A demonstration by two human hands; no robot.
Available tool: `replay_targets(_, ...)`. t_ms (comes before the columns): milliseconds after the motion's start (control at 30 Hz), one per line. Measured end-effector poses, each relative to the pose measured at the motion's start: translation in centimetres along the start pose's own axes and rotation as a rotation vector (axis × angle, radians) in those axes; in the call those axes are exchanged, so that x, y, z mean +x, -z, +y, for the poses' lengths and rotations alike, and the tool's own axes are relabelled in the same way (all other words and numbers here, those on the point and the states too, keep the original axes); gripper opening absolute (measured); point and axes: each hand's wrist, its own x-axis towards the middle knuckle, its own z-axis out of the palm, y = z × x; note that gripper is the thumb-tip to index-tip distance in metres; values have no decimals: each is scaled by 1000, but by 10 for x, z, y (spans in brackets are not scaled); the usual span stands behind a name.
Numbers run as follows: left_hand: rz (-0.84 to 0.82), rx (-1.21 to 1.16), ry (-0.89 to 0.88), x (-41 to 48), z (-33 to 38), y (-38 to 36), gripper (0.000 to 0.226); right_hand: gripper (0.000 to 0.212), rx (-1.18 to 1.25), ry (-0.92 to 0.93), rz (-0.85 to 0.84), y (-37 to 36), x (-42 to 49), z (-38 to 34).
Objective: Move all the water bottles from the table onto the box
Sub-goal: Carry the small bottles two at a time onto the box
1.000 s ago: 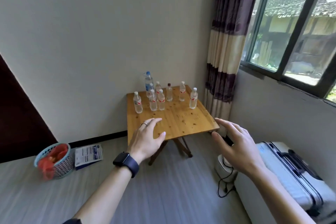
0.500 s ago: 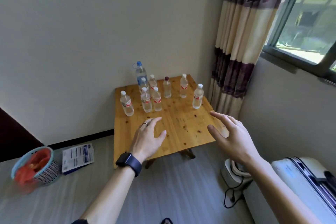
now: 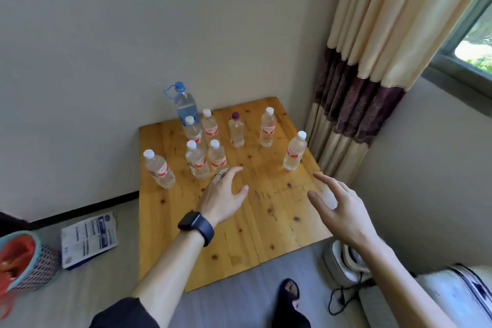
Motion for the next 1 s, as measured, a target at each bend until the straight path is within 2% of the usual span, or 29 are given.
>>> replay_targets(200, -26, 5, 80, 102, -7, -17, 52, 58, -21, -62, -100, -31, 120, 39)
replay_targets(300, -34, 32, 137, 157, -5, -22, 53, 73, -10, -115, -135, -43, 180, 59)
replay_targets(433, -41, 28, 228, 227, -9, -32, 54, 99, 40, -185, -90, -63, 249, 84)
replay_targets(533, -27, 23, 321, 272, -20, -42, 68, 112, 75, -256, -122, -81, 286, 100)
replay_targets(600, -2, -34, 391, 298, -29, -48, 79, 107, 125, -300, -172, -92, 297, 108)
replay_targets(733, 17, -105, 538, 344, -49, -58, 94, 60, 199, -259, -179, -106, 299, 120)
replay_targets(800, 13, -87, 563, 360, -59, -63, 94, 52, 169, -214, -181, -107, 301, 124)
replay_targets(900, 16, -42, 531, 377, -71, -71, 82, 51, 147, -190, -229, -108, 303, 133)
replay_targets(1000, 66, -10, 472, 382, -78, -80, 55, 52, 179, -191, -285, -107, 303, 142)
